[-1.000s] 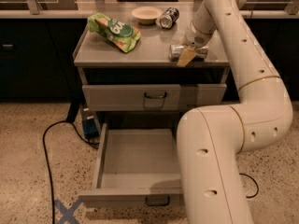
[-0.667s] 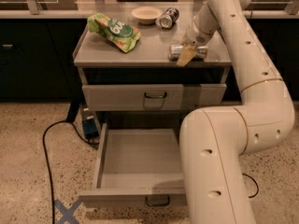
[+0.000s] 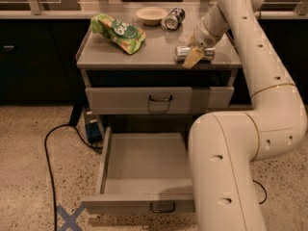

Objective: Place redbull can into middle drawer

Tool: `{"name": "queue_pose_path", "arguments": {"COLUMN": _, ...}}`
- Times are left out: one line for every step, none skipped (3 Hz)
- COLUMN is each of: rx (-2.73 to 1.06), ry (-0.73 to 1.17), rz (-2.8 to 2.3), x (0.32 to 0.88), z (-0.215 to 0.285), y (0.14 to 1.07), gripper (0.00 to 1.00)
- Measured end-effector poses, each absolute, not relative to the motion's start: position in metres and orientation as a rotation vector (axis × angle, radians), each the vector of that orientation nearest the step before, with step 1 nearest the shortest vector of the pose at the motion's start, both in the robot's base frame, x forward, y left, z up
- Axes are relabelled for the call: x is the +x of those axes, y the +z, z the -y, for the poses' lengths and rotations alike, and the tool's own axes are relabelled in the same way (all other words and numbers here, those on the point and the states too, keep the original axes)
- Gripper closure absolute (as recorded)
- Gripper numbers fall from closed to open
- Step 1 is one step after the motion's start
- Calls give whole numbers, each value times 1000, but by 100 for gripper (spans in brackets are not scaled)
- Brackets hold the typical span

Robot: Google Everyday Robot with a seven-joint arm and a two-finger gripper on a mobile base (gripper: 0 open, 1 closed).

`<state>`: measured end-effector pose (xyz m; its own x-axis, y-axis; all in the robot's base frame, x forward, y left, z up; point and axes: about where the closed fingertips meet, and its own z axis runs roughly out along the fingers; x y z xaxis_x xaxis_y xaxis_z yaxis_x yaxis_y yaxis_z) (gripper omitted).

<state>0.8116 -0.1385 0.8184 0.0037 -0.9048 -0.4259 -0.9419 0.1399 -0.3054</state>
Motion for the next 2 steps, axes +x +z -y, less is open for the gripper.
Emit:
{"name": "queue_pose_path", "arguments": {"rx": -1758, "ry": 121, "rz": -1858, "x": 812, "z": 135, "y": 819, "gripper": 100}}
{"name": "queue_pose_path", "arguments": {"rx": -1722, "ry": 124, "rz": -1702, "x": 806, "z": 142, "y": 855, "gripper": 100}}
